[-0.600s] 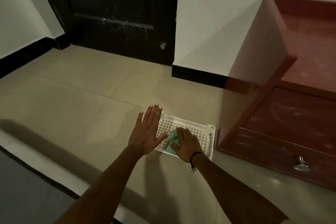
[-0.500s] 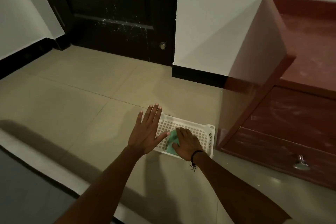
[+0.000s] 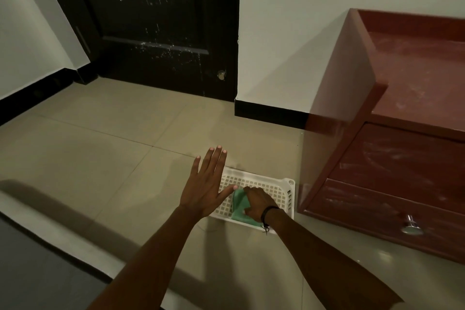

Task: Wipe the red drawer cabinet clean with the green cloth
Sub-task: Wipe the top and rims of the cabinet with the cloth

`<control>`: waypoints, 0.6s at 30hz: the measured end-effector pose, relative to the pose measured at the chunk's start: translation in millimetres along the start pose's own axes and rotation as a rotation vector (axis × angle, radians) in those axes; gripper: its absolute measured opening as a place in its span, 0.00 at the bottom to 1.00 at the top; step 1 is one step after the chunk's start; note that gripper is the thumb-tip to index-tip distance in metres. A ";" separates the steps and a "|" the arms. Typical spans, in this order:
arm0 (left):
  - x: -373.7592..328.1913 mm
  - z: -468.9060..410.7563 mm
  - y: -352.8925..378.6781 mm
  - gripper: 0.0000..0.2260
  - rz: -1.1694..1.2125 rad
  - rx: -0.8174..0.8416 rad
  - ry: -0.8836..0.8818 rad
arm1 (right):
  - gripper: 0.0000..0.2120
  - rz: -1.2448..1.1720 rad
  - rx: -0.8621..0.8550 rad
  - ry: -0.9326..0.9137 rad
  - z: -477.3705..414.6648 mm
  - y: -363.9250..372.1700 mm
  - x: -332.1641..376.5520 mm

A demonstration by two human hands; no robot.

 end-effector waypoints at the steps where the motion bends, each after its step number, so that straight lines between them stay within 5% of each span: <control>1: 0.1 0.5 -0.9 0.40 -0.007 -0.004 0.000 | 0.28 0.036 -0.008 -0.001 0.8 -3.1 2.6; 4: -1.3 -0.1 -5.0 0.39 -0.036 -0.007 0.006 | 0.21 0.130 -0.019 0.007 4.7 -11.7 7.0; 14: -46.1 -38.4 -97.5 0.36 0.221 -0.262 -0.027 | 0.26 -0.004 -0.172 -0.047 65.4 -93.8 7.8; 18: -104.4 -77.7 -177.6 0.33 0.351 -0.407 0.092 | 0.15 -0.109 -0.203 -0.036 121.8 -152.3 -5.3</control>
Point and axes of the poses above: each hand's wrist, its own z-axis away from the middle knuckle, its own y-axis out of the palm, x = y × z, the point moved 8 cm from there along -z, towards the middle knuckle, and after that the axes turned 6 degrees about z, right-handed, at the moved point
